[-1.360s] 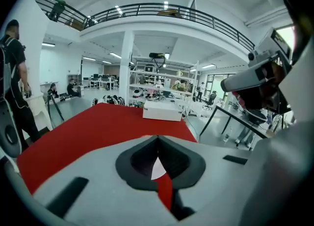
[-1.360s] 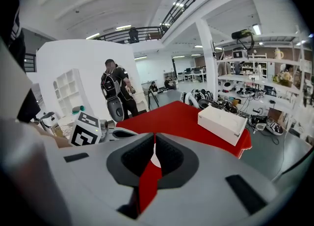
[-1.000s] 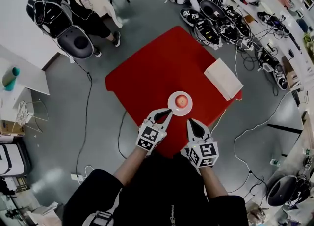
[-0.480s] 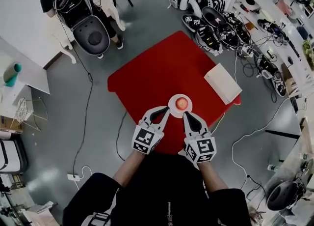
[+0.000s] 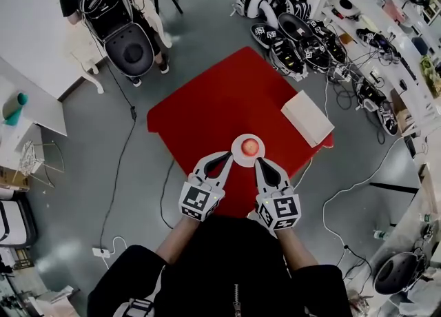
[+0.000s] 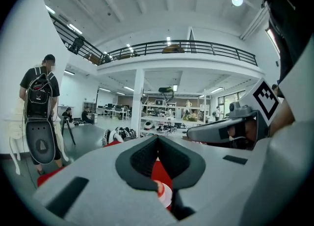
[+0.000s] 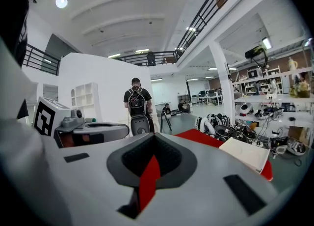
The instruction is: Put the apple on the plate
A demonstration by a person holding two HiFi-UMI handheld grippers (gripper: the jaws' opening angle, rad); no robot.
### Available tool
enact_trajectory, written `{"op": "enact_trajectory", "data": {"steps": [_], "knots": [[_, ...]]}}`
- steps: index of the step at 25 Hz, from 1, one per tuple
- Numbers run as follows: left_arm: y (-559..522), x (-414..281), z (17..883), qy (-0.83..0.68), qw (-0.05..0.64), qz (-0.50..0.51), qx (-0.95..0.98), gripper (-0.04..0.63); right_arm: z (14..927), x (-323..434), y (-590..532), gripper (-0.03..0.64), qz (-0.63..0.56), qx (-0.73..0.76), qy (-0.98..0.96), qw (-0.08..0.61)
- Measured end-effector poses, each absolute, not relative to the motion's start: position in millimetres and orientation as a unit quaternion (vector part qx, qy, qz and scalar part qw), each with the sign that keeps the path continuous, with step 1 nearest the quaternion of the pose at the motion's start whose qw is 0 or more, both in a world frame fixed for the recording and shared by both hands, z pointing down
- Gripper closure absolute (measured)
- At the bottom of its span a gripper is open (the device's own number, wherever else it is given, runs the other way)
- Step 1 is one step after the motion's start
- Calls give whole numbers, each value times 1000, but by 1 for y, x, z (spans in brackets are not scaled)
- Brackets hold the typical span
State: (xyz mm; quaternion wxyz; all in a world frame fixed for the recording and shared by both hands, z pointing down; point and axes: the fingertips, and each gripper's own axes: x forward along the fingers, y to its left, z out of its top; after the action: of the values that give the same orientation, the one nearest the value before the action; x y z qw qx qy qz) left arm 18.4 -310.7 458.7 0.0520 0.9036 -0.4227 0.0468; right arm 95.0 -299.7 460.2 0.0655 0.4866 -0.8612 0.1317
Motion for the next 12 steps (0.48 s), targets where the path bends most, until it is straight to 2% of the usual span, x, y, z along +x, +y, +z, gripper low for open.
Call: {"op": "enact_trajectory", "data": {"steps": [6, 12], "knots": [[-308, 31, 463, -416, 65, 49, 906, 589, 442, 101, -295, 607, 104, 477, -872, 27], [-308, 41, 462, -410, 63, 57, 908, 589, 441, 107, -291, 607, 103, 476, -873, 19]]}}
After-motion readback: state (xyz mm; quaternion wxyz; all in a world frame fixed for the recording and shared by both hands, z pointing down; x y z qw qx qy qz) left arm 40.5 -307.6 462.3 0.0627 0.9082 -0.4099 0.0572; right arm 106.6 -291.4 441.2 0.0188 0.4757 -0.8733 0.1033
